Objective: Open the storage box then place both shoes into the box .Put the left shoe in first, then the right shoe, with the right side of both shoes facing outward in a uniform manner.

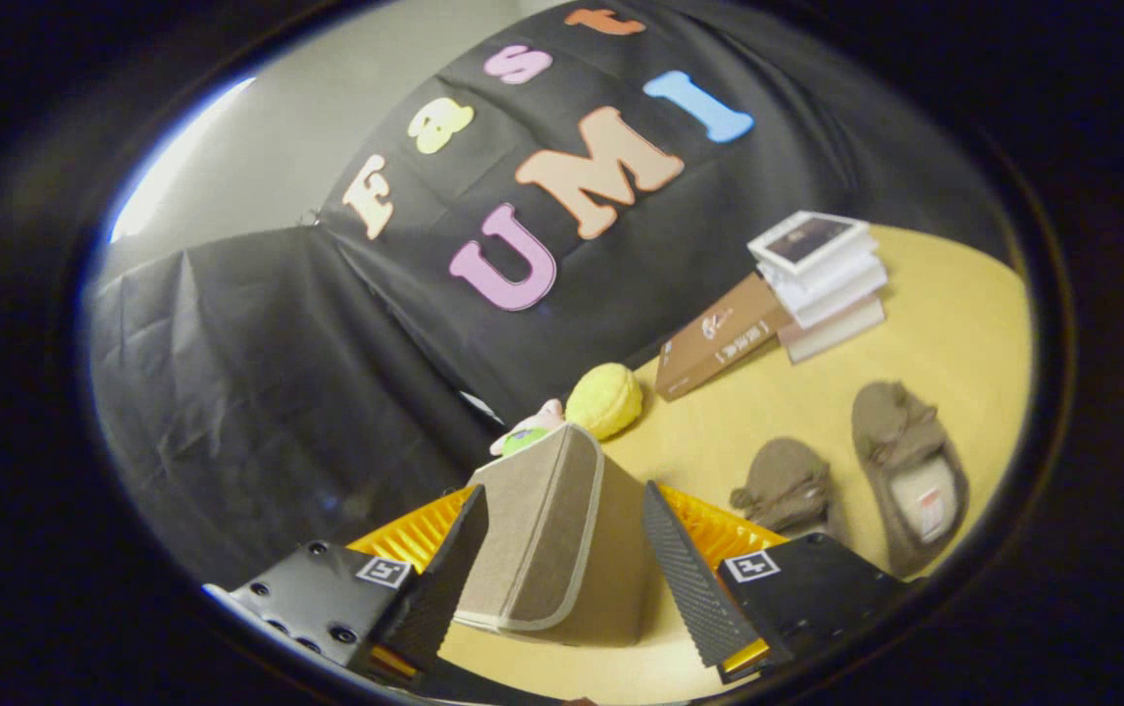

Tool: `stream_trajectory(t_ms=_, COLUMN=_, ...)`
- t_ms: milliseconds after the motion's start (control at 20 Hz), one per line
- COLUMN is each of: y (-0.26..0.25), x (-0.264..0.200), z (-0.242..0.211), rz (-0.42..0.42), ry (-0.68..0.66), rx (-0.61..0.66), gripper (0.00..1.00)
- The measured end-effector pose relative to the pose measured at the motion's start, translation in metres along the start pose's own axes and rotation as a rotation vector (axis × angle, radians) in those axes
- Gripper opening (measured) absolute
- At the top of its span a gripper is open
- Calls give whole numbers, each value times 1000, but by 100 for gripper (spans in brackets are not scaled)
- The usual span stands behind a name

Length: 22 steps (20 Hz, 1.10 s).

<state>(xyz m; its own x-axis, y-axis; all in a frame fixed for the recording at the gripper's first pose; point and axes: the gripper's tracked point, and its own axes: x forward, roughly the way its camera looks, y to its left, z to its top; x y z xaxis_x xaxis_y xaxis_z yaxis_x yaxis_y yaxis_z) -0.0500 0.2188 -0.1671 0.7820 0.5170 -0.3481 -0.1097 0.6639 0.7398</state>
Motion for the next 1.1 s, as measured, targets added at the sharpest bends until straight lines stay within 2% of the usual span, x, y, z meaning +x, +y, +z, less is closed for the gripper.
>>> stream_trajectory(t_ms=150, y=2, x=5, z=-23, rz=38, ry=49, rx=155, gripper=99)
stream_trajectory(t_ms=500, y=8, x=16, z=-58, rz=102, ry=137, rx=391, gripper=100)
stream_trajectory(t_ms=800, y=2, x=20, z=-87, rz=111, ry=182, rx=590, gripper=100)
stream_trajectory(t_ms=1100, y=5, x=17, z=-92, rz=157, ry=206, rx=782, gripper=100)
